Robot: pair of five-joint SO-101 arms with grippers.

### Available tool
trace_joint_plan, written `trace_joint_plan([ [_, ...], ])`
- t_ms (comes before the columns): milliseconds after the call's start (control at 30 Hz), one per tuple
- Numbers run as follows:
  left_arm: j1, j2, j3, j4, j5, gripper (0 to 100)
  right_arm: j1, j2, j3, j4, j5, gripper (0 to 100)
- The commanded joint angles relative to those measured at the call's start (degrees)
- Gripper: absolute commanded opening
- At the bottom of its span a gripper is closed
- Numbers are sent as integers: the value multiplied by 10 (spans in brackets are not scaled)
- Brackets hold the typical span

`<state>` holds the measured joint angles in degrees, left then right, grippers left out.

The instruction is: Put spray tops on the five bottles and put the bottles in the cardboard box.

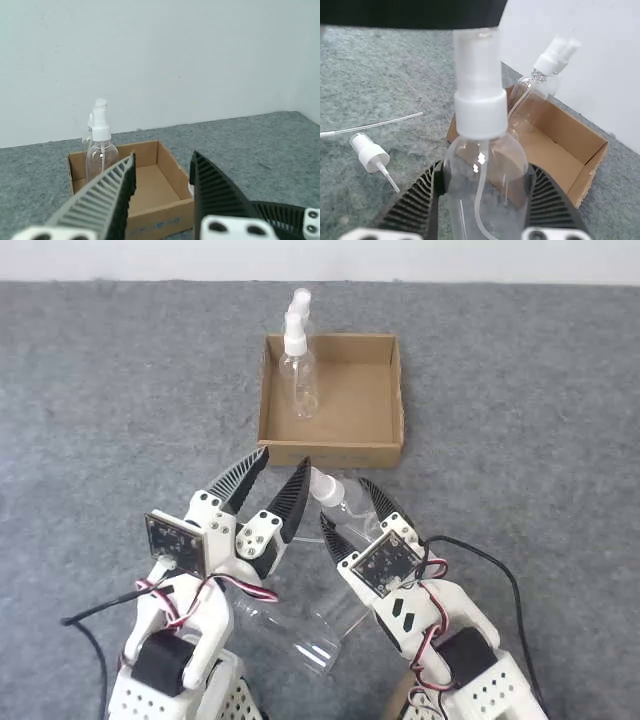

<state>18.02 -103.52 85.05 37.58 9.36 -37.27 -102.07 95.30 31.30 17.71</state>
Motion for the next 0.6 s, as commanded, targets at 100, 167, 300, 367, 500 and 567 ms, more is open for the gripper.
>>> trace_joint_plan([
  [100,-11,-10,-36,13,-6,169,4,-20,10,-3,-7,100],
  [167,-20,-10,-57,31,-6,169,4,-20,10,-3,-7,100],
  [300,-58,-10,-99,70,-5,169,2,-20,10,-5,-7,100],
  [367,-74,-10,-108,79,-5,169,1,-20,10,-3,-8,100],
  [500,-120,-10,-106,77,9,169,0,-20,10,-6,-10,100],
  [567,-135,-10,-105,76,39,169,0,-20,9,-7,-27,100],
])
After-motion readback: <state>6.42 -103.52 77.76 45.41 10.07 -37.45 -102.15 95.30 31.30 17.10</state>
